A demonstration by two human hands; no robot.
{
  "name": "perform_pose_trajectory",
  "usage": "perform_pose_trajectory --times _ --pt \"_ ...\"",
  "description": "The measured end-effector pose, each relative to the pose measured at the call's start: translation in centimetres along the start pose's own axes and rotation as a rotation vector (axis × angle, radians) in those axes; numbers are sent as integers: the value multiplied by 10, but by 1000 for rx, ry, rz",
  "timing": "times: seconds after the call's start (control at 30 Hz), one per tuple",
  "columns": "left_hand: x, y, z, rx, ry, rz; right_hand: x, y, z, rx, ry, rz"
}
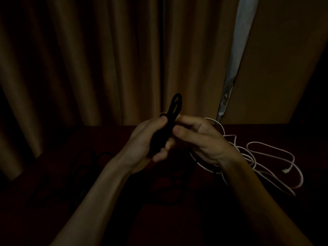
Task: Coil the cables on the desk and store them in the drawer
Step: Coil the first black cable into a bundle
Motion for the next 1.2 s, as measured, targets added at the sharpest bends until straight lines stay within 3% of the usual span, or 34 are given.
perform_pose_trajectory --times 0.13,0.33,0.47,0.57,0.7,0.97,1.2 --pt "-1 0 0 122 66 -180 0 6 -5 129 55 130" --pt "-1 9 0 382 7 -444 11 7 -8 280 66 202" --pt "9 14 4 298 -253 -651 6 4 -8 321 67 185" --pt "11 15 5 199 -301 -875 2 4 -9 370 93 197" --pt "0 8 1 192 -387 -1188 2 4 -6 386 67 133" --pt "-7 21 1 357 -434 -1245 2 -7 -9 347 -22 422" --pt "-12 31 1 488 -364 -1361 4 -6 -9 347 -89 615"
Point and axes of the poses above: each hand's wrist, its own z-axis away from the middle knuckle, its own y-axis out of the back of the hand, x = y × z, the point moved 3 cm from there along -z, towards the middle knuckle
